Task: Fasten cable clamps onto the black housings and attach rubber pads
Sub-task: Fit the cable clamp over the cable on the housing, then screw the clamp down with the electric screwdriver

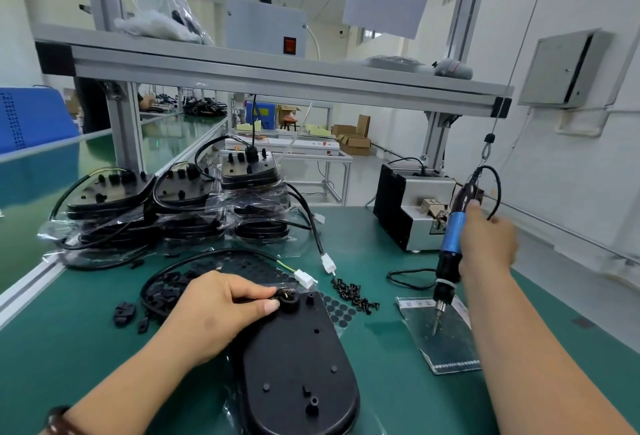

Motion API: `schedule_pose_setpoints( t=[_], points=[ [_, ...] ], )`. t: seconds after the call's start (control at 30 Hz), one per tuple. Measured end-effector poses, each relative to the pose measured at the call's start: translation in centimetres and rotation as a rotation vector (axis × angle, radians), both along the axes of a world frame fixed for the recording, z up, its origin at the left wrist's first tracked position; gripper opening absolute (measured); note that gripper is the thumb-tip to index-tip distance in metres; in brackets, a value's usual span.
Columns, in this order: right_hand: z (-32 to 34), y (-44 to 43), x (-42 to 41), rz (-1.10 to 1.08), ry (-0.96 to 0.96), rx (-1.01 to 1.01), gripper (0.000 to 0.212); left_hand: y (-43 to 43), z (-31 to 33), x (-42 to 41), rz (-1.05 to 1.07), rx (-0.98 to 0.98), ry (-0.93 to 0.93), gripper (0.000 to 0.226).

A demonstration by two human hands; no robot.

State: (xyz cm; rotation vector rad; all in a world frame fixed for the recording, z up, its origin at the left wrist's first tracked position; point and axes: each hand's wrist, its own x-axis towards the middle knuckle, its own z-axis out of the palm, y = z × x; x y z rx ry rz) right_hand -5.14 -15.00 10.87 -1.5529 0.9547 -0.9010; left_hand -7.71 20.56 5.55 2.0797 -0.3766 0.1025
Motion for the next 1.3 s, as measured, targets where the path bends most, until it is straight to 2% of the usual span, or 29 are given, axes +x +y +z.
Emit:
schedule_pose_setpoints(
  t=[0.07,0.1,0.3,0.47,0.63,0.77,0.87,0.97,1.1,1.3],
  points=[
    [-0.4,0.5,-0.6,0.206,-0.159,0.338,0.059,0.0,0.0,0.0,-0.001,0.000,0.007,0.015],
    [-0.5,0.7,-0.9,0.297,-0.190,0.437,0.057,0.0,0.0,0.0,-0.001,-0.002,0.012,0.015],
    [-1.5,-0.1,-1.4,0.602,-0.241,0.620,0.070,0.0,-0.1,0.0,-0.001,0.001,0.015,0.015],
    [-0.9,1.0,-1.7,0.743,-0.338,0.563,0.050,0.0,-0.1,0.0,-0.002,0.005,0.012,0.015],
    [1.3,3.7,-2.3,0.873,-0.551,0.607,0.053,0.1,-0.1,-0.1,-0.002,0.016,0.006,0.015],
    [3.6,7.9,-2.6,1.075,-0.704,0.584,0.042,0.1,-0.1,0.0,0.003,0.010,0.019,0.014],
    [5.0,11.8,-2.5,1.182,-0.778,0.581,0.041,0.1,-0.1,0.0,0.009,0.012,0.024,0.015],
    [5.6,15.7,-2.3,1.246,-0.780,0.527,0.032,0.1,-0.1,-0.1,0.014,0.014,0.029,0.017],
    [5.1,19.4,-1.8,1.293,-0.754,0.359,0.013,0.0,0.0,-0.1,0.026,0.014,0.048,0.017],
    [4.7,20.9,-1.5,1.272,-0.715,0.226,0.016,-0.1,0.0,-0.1,0.044,0.011,0.039,0.019]
  ],
)
